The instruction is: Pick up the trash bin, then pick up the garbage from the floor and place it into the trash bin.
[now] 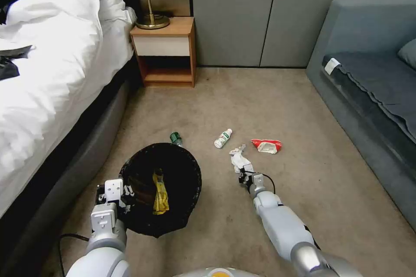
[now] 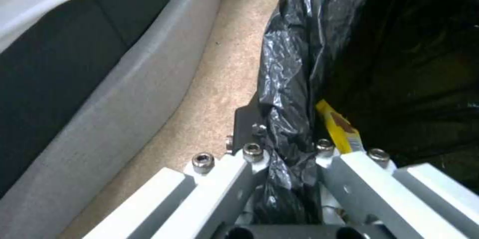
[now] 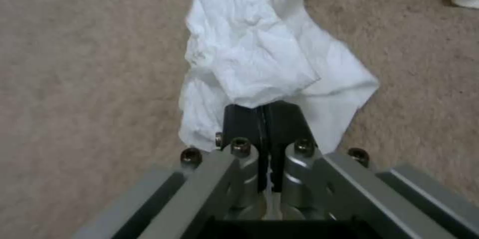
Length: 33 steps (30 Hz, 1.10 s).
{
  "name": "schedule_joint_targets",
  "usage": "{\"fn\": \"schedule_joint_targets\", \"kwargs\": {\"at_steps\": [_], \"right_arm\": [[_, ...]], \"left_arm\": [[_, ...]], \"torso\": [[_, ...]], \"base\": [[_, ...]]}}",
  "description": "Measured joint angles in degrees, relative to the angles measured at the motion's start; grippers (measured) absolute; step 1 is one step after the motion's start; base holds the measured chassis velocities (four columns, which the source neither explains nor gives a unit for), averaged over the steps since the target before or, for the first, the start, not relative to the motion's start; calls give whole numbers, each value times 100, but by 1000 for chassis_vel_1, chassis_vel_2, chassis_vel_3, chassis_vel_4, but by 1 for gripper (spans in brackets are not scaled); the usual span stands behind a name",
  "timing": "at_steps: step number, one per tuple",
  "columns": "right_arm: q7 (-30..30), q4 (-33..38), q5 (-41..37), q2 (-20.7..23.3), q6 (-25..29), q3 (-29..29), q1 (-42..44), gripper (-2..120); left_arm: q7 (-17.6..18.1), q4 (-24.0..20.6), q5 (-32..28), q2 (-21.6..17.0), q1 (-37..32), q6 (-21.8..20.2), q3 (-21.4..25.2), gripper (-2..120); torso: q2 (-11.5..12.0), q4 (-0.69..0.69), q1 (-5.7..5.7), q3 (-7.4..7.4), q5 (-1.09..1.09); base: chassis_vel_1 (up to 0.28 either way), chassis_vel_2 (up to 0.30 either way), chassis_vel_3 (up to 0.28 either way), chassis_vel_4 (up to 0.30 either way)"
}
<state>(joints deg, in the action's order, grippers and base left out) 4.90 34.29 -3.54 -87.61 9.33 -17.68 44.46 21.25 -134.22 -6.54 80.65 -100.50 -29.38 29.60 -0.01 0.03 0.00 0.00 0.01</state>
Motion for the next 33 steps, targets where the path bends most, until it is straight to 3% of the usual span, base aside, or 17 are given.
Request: {"fn": "schedule_joint_targets", "kwargs": {"at_steps": [5,9,12,13,14,17,18,20,22,26,33], "right_arm": [[-66,870,-141,80,27,80,551,0],[-41,2149,-258,241,253,140,1130,0],[19,2408,-282,275,285,150,1233,0],[195,2949,-323,345,312,159,1450,0],[195,2949,-323,345,312,159,1450,0],[843,4840,-574,598,460,293,2210,0],[843,4840,-574,598,460,293,2210,0],[1630,6261,-845,810,643,457,2824,0],[2108,6889,-957,923,716,601,3125,0],[2533,7387,-909,1086,837,981,3460,0],[2450,7234,-635,1238,892,1589,3479,0]], "left_arm": [[-1,22,-23,-27,57,-8,-23,0],[-3,86,-82,-99,136,-26,-21,0],[-3,99,-88,-109,150,-30,-22,0],[-3,124,-94,-125,173,-36,-29,0],[-3,124,-94,-125,173,-36,-29,0],[-4,202,-101,-162,234,-48,-87,0],[-4,202,-101,-162,234,-48,-87,0],[-2,285,-103,-200,293,-52,-136,0],[-2,316,-107,-224,325,-57,-170,0],[-2,339,-116,-259,366,-65,-207,0],[-2,342,-130,-300,371,-69,-242,0]], "torso": [[0,-1,0,0,-1],[0,-2,0,0,-1],[0,-1,0,0,-1],[0,-2,0,0,-2],[0,-2,0,0,-2],[0,-3,0,0,1],[0,-3,0,0,1],[0,-2,0,1,1],[0,-2,0,1,1],[0,-2,0,1,-1],[0,-3,0,1,-1]], "base": [[0,0,0,0],[0,0,0,0],[0,0,0,0],[0,0,0,0],[0,0,0,0],[0,0,0,0],[0,0,0,0],[0,0,0,0],[0,0,0,0],[0,0,0,0],[0,0,0,0]]}}
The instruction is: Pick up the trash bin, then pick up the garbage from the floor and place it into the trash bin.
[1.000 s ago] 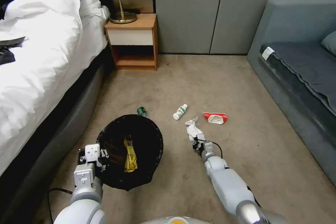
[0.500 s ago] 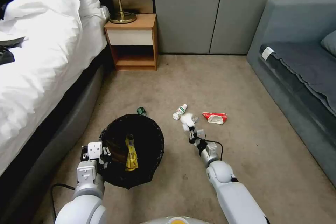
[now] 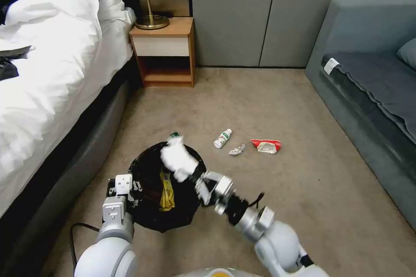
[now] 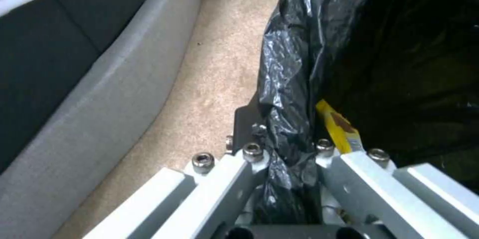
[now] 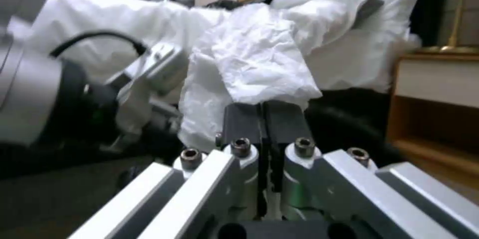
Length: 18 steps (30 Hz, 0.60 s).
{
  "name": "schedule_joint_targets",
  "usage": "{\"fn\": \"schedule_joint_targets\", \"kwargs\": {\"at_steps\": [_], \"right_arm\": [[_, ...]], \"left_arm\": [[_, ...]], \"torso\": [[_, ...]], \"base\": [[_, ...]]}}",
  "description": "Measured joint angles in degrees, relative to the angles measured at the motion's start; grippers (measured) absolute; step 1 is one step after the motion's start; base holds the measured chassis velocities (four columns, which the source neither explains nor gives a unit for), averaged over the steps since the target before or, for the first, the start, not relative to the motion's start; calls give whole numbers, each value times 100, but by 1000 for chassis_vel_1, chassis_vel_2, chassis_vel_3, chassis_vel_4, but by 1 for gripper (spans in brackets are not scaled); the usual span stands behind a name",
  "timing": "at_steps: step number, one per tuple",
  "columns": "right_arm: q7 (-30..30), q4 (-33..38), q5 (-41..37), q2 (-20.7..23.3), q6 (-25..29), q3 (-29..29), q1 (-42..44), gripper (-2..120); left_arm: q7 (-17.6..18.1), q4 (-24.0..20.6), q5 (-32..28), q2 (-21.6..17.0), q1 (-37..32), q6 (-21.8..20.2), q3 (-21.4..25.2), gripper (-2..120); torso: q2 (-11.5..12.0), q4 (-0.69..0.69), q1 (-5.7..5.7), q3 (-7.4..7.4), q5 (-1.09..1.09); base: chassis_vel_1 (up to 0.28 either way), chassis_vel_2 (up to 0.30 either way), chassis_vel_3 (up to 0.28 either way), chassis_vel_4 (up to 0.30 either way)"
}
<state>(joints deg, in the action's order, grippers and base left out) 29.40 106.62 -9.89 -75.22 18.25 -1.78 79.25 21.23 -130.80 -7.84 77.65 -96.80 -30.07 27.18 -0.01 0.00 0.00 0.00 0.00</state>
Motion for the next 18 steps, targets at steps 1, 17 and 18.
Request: {"fn": "schedule_joint_targets", "kwargs": {"at_steps": [1,17,18], "right_arm": [[-70,-89,27,9,2,90,-65,0],[-335,-1115,249,-83,-95,423,-615,15],[-335,-1115,249,-80,-95,417,-620,18]], "left_arm": [[0,-5,0,0,-1,-2,-13,0],[3,-79,97,111,-82,3,-76,0],[2,-81,103,119,-85,4,-79,0]], "torso": [[0,0,0,0,0],[1,0,0,0,0],[1,0,0,0,0]], "base": [[0,0,0,0],[0,0,0,0],[0,0,0,0]]}}
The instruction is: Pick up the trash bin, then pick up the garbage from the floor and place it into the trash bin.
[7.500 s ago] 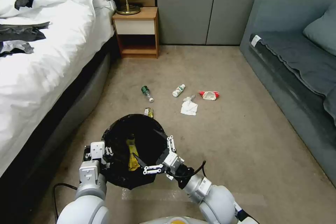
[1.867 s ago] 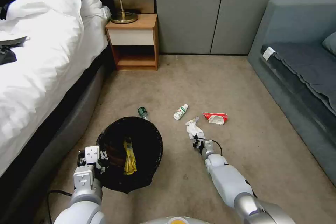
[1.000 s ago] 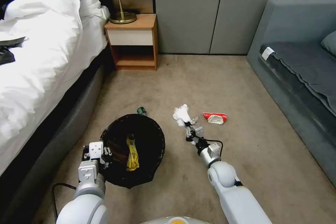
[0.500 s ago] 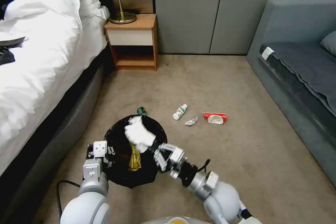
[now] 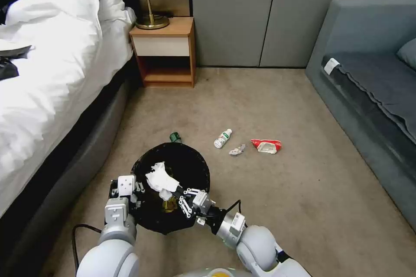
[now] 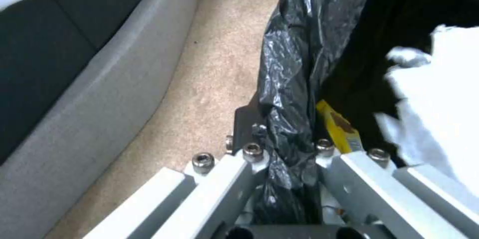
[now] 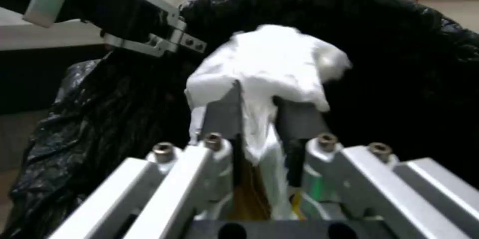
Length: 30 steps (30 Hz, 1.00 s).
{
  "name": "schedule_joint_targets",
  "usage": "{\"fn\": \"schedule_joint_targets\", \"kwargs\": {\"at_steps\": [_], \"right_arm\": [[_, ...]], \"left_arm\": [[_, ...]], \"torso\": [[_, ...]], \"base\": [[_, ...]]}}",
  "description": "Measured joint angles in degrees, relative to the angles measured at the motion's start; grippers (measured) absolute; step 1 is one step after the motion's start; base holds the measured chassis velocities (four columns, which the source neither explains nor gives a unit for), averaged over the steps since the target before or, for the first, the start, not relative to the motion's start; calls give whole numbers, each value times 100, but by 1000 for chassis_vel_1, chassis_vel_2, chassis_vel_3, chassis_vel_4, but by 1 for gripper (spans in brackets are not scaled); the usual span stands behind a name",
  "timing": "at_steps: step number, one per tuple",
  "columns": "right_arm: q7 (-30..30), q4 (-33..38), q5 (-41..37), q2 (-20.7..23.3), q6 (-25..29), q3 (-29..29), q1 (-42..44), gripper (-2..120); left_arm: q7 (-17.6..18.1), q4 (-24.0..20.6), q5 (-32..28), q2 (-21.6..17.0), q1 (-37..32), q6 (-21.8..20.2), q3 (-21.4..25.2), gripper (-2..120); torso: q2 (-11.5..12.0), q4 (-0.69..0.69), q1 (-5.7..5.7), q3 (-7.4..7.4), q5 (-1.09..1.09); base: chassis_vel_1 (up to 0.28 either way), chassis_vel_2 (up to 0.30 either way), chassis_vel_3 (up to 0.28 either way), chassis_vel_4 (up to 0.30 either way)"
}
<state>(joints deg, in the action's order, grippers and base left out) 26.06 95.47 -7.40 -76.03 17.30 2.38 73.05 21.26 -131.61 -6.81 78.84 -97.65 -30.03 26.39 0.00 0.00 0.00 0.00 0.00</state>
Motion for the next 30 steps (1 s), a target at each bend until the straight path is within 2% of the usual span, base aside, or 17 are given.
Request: {"fn": "schedule_joint_targets", "kwargs": {"at_steps": [3,4,8,9,12,13,16,17,20,24,30], "right_arm": [[0,1,-4,-1,-3,-16,-7,31],[0,1,-4,-1,-3,-16,-7,31],[-36,136,-57,25,-125,-41,61,53],[-36,136,-57,25,-125,-41,61,53],[-106,246,-97,86,-205,-67,111,65],[-106,246,-97,86,-205,-67,111,65],[-225,344,-152,166,-297,-70,149,80],[-225,344,-152,166,-297,-70,149,80],[-467,545,-374,381,-592,19,210,95],[-738,750,-577,543,-789,67,247,100],[-913,1011,-495,484,-693,-76,296,100]], "left_arm": [[0,-4,13,13,-4,1,-5,0],[0,-4,13,13,-4,1,-5,0],[0,-5,4,-11,12,2,14,0],[0,-5,4,-11,12,2,14,0],[0,-22,-16,-34,25,0,26,0],[0,-22,-16,-34,25,0,26,0],[0,-34,-31,-46,31,-4,27,0],[0,-34,-31,-46,31,-4,27,0],[0,-73,-43,-56,32,-13,28,0],[0,-76,-44,-44,30,-14,29,0],[-1,-66,-43,-29,49,-14,26,0]], "torso": [[0,0,0,0,0],[0,0,0,0,0],[0,0,0,0,0],[0,0,0,0,0],[0,0,0,0,0],[0,0,0,0,0],[0,0,0,0,0],[0,0,0,0,0],[0,1,0,0,0],[0,0,0,0,0],[0,0,0,0,-1]], "base": [[0,0,0,0],[0,0,0,0],[0,0,0,0],[0,0,0,0],[0,0,0,0],[0,0,0,0],[0,0,0,0],[0,0,0,0],[0,0,0,0],[0,0,0,0],[0,0,0,0]]}}
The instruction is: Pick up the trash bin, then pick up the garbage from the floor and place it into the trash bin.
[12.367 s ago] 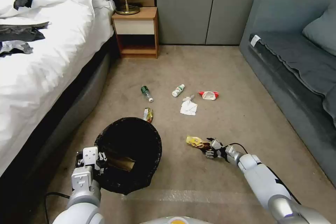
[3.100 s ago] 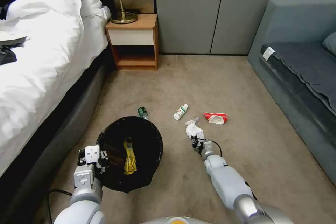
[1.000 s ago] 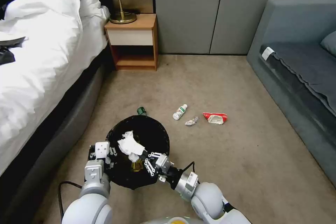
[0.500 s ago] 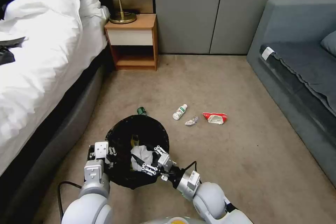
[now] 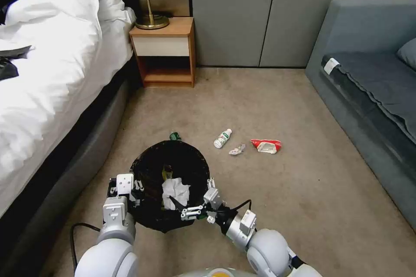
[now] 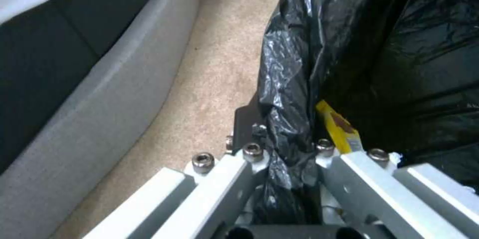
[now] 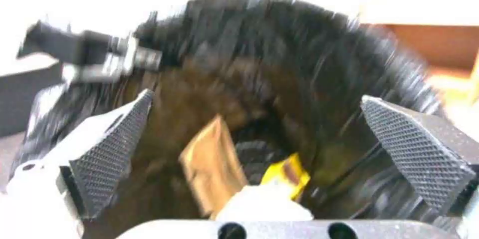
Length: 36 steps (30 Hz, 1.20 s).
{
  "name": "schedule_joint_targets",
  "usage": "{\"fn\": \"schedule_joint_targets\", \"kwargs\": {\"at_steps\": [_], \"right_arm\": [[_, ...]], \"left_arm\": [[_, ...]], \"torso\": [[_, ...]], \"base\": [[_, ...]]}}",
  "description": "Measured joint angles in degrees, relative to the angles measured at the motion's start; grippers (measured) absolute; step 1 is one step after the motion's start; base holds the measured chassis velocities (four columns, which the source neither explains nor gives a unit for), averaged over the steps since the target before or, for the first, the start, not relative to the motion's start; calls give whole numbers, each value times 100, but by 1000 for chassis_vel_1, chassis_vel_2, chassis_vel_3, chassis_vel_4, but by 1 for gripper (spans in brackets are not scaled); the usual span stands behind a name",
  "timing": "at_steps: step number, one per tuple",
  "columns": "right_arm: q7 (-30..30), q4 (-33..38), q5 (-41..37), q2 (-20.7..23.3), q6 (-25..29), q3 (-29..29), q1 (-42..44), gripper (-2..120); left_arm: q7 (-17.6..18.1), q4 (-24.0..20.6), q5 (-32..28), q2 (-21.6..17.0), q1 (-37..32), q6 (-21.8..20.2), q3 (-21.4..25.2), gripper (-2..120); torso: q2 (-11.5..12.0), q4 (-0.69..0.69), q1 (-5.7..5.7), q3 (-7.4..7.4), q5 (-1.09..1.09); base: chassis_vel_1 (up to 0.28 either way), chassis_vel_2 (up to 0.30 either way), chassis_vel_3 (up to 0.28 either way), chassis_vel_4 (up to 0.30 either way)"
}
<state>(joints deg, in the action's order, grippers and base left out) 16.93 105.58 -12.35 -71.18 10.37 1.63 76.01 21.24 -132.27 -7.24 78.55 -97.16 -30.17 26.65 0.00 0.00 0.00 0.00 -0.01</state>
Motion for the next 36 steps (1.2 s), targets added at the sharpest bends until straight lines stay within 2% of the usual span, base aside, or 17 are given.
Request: {"fn": "schedule_joint_targets", "kwargs": {"at_steps": [2,3,6,7,10,11,14,20,36], "right_arm": [[-253,426,173,-105,185,-205,86,100],[-253,426,173,-105,185,-205,86,100],[-1041,1251,356,-346,208,-562,437,100],[-1041,1251,356,-346,208,-562,437,100],[-1615,1721,555,-546,207,-1033,1085,100],[-1615,1721,555,-546,207,-1033,1085,100],[-1808,1645,1076,-793,663,-1791,1787,100],[-1896,1443,1249,-1193,1049,-2469,2216,100],[-1950,1290,1147,-1253,1179,-2803,2364,100]], "left_arm": [[-3,56,-7,-22,21,4,33,0],[-3,56,-7,-22,21,4,33,0],[-4,113,-59,-57,59,8,90,0],[-4,113,-59,-57,59,8,90,0],[-4,138,-139,-99,112,9,131,0],[-4,138,-139,-99,112,9,131,0],[-5,151,-249,-164,193,1,148,0],[-6,151,-318,-207,228,-3,154,0],[-7,45,-364,-236,169,-10,192,0]], "torso": [[0,-1,0,0,0],[0,-1,0,0,0],[0,-1,0,0,2],[0,-1,0,0,2],[-1,2,0,0,2],[-1,2,0,0,2],[0,1,0,0,1],[0,1,0,0,0],[0,0,0,0,0]], "base": [[0,0,0,0],[0,0,0,0],[0,0,0,0],[0,0,0,0],[0,0,0,0],[0,0,0,0],[0,0,0,0],[0,0,0,0],[0,0,0,0]]}}
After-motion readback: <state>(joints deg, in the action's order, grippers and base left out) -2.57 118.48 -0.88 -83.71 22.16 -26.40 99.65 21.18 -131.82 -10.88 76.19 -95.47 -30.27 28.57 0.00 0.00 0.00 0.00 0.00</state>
